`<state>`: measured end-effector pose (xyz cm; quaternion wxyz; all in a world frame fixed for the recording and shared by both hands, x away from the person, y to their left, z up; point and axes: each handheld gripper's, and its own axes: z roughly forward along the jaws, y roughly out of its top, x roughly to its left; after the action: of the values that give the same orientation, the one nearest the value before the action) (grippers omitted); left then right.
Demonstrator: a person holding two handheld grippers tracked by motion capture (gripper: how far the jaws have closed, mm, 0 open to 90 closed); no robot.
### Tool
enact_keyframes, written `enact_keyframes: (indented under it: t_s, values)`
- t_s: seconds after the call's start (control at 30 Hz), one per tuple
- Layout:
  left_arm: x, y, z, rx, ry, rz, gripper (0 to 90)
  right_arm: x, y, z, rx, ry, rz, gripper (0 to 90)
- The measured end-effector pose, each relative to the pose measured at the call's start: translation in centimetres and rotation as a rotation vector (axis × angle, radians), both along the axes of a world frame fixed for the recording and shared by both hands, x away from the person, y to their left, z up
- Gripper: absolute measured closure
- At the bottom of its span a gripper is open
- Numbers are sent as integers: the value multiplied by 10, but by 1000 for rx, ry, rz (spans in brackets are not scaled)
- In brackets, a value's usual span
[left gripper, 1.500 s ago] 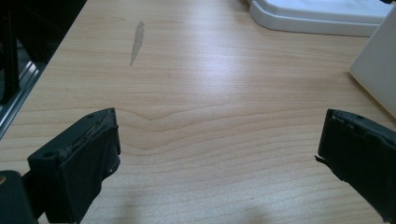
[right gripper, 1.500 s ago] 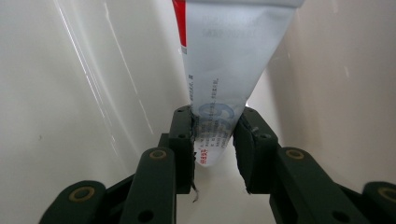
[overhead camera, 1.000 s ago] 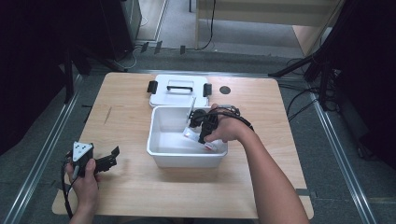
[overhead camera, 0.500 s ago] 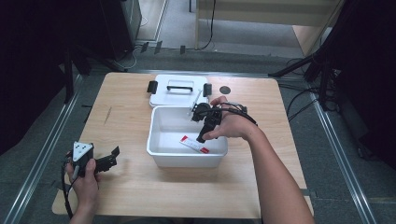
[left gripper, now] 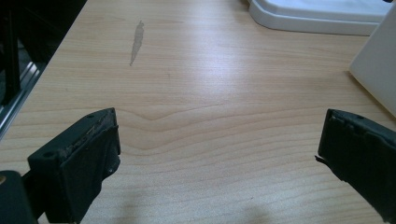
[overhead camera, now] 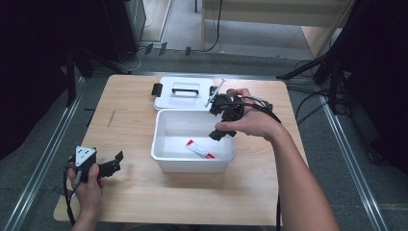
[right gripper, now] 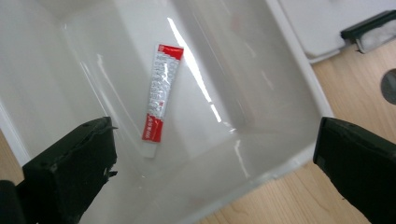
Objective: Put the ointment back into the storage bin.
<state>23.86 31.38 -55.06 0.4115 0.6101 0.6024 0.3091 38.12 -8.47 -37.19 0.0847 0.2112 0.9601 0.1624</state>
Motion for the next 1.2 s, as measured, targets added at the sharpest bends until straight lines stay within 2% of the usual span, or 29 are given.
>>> enact_keyframes:
  t_s: [0.1, 0.23, 0.5, 0.57, 0.6, 0.67, 0.83, 0.97, 1.07, 1.2]
  values:
    - [0, 0, 0, 0, -1, 1, 0, -1, -8, 4, 7, -17, -23, 0]
    - [0, 0, 0, -1, 0, 1, 0, -3, -24, 10, 46, -64, -65, 0]
    - [0, -1, 0, -3, -2, 2, 0, -10, -54, 13, 160, -144, -150, 0]
    - [0, -1, 0, -4, -3, 2, 0, -11, -63, 12, 203, -164, -184, 0]
    - [0, -1, 0, -4, -2, 2, 0, -12, -73, 10, 237, -188, -213, 0]
    - [0, -1, 0, -1, -1, 0, 0, -13, -77, 9, 250, -196, -226, 0]
    - [0, -1, 0, -2, -1, 1, 0, -17, -103, 3, 340, -286, -332, 0]
    - [0, 0, 0, -2, 0, 0, 0, -22, -123, -8, 410, -320, -418, 0]
    - [0, -1, 0, -1, 0, 0, 0, -26, -136, -17, 442, -358, -472, 0]
    - [0, -1, 0, 0, 0, 0, 0, -32, -156, -33, 482, -376, -546, 0]
